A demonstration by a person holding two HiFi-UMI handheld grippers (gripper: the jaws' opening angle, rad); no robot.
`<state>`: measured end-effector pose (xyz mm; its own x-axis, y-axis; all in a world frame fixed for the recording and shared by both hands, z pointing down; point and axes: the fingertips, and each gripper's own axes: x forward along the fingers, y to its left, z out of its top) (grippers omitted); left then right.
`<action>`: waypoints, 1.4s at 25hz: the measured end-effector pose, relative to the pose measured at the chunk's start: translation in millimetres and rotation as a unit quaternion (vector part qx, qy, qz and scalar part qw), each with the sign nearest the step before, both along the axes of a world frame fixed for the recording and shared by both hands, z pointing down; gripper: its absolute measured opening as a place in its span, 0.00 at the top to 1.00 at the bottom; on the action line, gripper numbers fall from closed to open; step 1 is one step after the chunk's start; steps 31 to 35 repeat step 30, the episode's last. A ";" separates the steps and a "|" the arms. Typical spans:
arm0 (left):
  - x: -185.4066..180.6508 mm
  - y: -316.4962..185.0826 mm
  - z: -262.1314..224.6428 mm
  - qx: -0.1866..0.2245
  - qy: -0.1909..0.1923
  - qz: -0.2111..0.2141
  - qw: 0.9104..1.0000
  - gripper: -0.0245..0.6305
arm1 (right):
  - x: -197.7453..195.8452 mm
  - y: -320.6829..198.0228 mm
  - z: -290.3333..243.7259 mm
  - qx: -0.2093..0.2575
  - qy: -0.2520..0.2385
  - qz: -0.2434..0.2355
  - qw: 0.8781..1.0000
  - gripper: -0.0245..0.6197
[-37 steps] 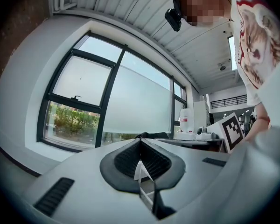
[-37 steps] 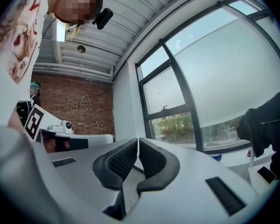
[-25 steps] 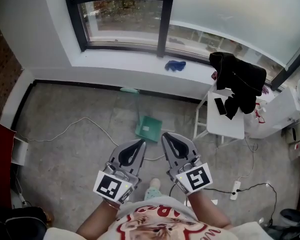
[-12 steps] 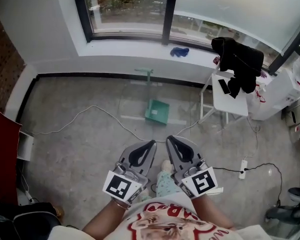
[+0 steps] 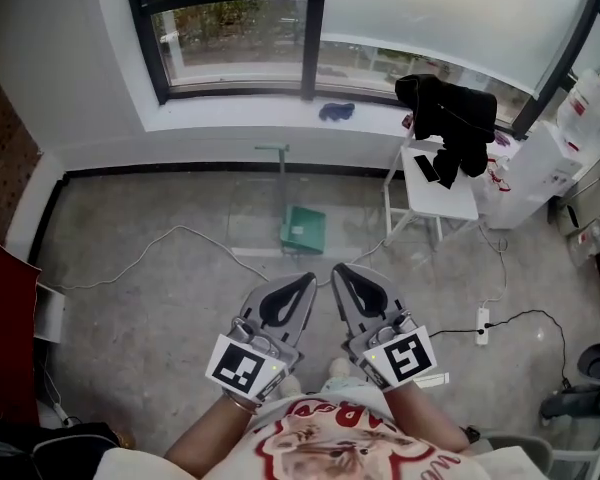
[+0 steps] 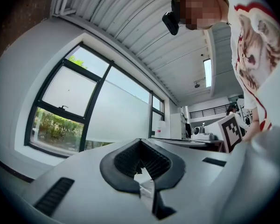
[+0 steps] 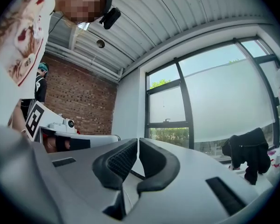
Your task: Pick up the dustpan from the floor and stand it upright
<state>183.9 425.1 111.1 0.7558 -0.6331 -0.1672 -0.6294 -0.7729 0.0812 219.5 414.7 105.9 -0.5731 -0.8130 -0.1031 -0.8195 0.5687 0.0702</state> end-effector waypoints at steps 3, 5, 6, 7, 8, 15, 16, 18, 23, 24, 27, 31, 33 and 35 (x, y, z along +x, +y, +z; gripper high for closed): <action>0.8 5.5 4.2 -0.004 0.002 0.003 1.000 0.96 | -4.0 12.0 -7.7 0.027 0.002 0.006 1.000 0.91; 3.7 12.6 7.1 -0.011 -0.002 0.010 1.000 0.96 | 0.5 17.9 -5.6 0.028 0.001 0.020 0.999 0.92; 5.0 16.0 7.5 -0.012 -0.005 0.012 1.000 0.96 | 1.8 20.2 -3.3 0.027 0.007 0.023 0.999 0.92; 5.3 17.9 6.9 -0.010 -0.006 0.013 1.000 0.96 | 1.9 21.9 -1.1 0.025 0.013 0.021 0.999 0.92; 4.6 18.3 5.5 -0.008 -0.005 0.011 1.000 0.96 | 0.9 23.2 -0.1 0.024 0.015 0.017 0.999 0.92; 4.6 28.7 0.3 -0.009 -0.008 0.002 1.000 0.96 | -3.3 35.0 -1.3 0.020 0.001 0.002 1.000 0.92; 4.7 31.3 -0.2 -0.008 -0.010 0.002 1.000 0.96 | -3.4 36.0 -2.3 0.020 -0.005 0.002 1.000 0.92; 5.0 36.3 -0.9 -0.008 -0.015 0.003 1.000 0.96 | -3.6 38.5 -5.1 0.022 -0.013 0.002 1.000 0.92; 6.3 41.0 -0.9 -0.006 -0.017 0.004 1.000 0.96 | -3.0 43.9 -5.5 0.024 -0.019 -0.001 1.000 0.92; 6.7 41.9 -1.8 0.000 -0.016 0.005 1.000 0.96 | -3.0 44.9 -5.2 0.024 -0.020 -0.001 1.000 0.92; 9.0 44.5 -2.5 0.004 -0.015 0.008 1.000 0.96 | -1.9 47.4 -5.3 0.020 -0.021 0.000 1.000 0.92; 11.3 47.4 -3.8 0.003 -0.016 0.010 1.000 0.96 | -1.2 49.6 -5.6 0.018 -0.018 0.000 1.000 0.92; 11.3 47.4 -3.8 0.003 -0.016 0.010 1.000 0.96 | -1.2 49.6 -5.6 0.018 -0.018 0.000 1.000 0.92; 11.3 47.4 -3.8 0.003 -0.016 0.010 1.000 0.96 | -1.2 49.6 -5.6 0.018 -0.018 0.000 1.000 0.92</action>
